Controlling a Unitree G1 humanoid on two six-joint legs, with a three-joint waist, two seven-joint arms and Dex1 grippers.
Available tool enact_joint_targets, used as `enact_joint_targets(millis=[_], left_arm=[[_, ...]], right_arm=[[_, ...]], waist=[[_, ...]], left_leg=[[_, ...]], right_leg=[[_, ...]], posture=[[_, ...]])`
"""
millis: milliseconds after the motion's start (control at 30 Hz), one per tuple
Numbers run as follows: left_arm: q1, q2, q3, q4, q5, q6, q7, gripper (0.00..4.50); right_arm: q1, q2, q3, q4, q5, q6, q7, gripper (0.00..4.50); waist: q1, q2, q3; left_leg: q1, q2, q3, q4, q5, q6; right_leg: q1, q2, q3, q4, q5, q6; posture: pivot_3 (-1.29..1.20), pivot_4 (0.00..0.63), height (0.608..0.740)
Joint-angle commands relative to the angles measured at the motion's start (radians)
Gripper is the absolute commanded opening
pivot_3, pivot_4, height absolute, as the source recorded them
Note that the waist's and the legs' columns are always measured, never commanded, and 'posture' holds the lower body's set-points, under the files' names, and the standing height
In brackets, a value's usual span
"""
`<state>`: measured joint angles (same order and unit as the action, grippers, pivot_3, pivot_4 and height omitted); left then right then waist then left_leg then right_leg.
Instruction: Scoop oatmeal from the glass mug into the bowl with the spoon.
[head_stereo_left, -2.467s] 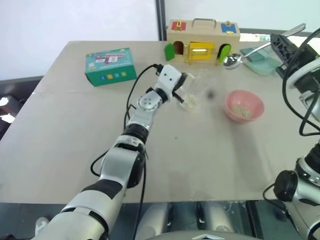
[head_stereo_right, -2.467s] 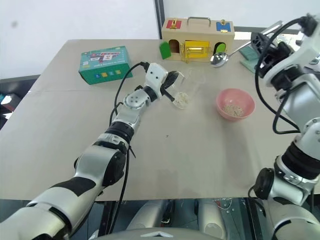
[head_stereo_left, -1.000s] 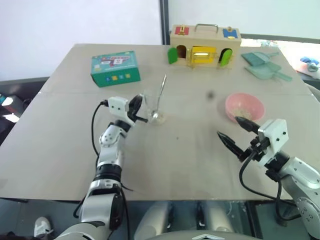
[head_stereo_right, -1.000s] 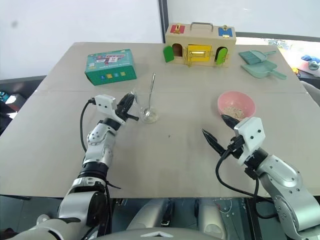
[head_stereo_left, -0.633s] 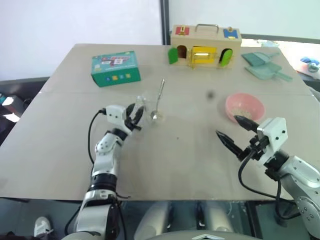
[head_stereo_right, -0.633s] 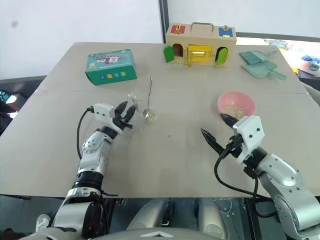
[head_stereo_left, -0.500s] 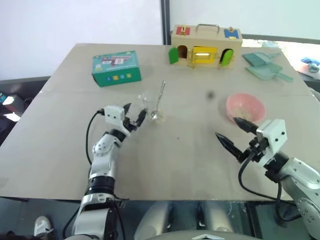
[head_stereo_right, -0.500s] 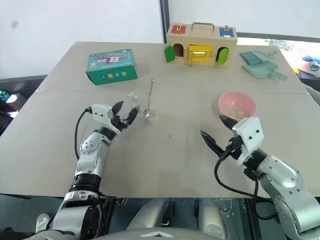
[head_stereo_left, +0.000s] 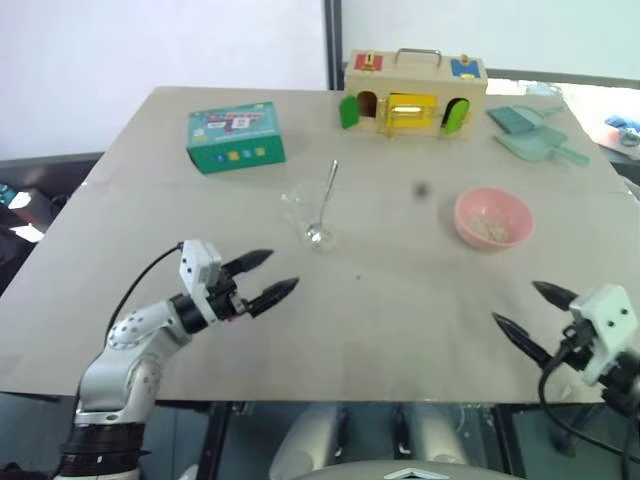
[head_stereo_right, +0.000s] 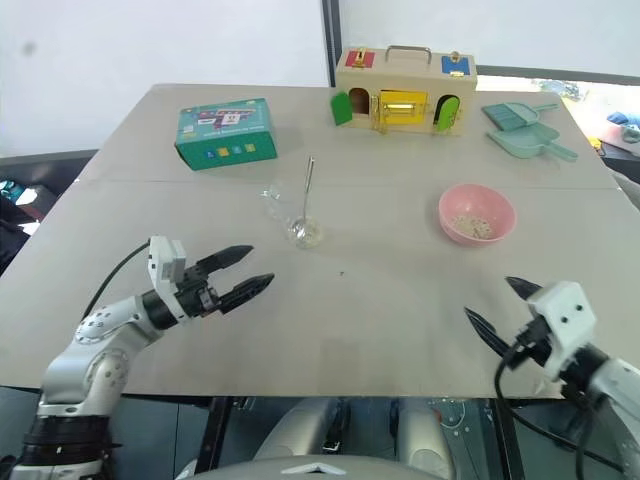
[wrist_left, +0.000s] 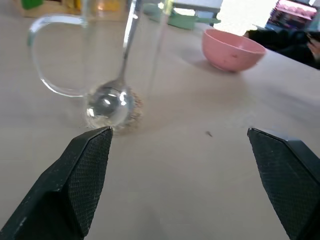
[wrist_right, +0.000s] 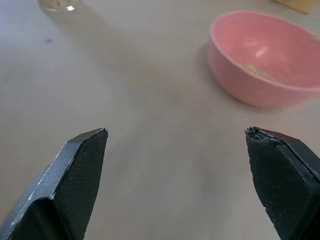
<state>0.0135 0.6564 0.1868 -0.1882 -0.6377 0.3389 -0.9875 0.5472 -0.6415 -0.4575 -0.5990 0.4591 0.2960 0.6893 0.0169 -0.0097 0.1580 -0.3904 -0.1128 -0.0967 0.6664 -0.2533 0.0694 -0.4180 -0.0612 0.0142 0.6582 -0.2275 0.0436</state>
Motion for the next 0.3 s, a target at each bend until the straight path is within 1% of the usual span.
enact_joint_targets(millis=[33,167,300], left_arm=[[-0.018,0.022,0.012,-0.052,-0.036,0.027,-0.031,4.5],[-0.082,0.013,0.04,0.022,-0.025,0.052,0.024,4.5],[-0.107,0.018,0.039,0.053,-0.012,0.058,0.025,4.5]], right_arm=[[0.043,0.003,-0.078,0.045,-0.018,-0.091,0.063,4.48],[0.095,0.035,-0.112,0.104,-0.041,-0.176,0.096,4.48],[0.106,0.053,-0.124,0.15,-0.06,-0.222,0.1,4.48]], waist=[[0.0,0.001,0.001],[0.0,0.001,0.001],[-0.002,0.002,0.001]], left_leg=[[0.001,0.0,0.0,0.0,0.0,0.0],[0.002,0.0,0.0,0.0,0.0,0.0],[0.003,0.0,0.0,-0.001,0.0,0.0]], right_leg=[[0.001,0.0,0.0,0.0,-0.001,0.001],[0.003,0.0,0.0,-0.001,-0.001,0.001],[0.003,0.0,0.001,-0.001,-0.001,0.001]], posture=[[0.0,0.15,0.74],[0.0,0.15,0.74],[0.0,0.15,0.74]])
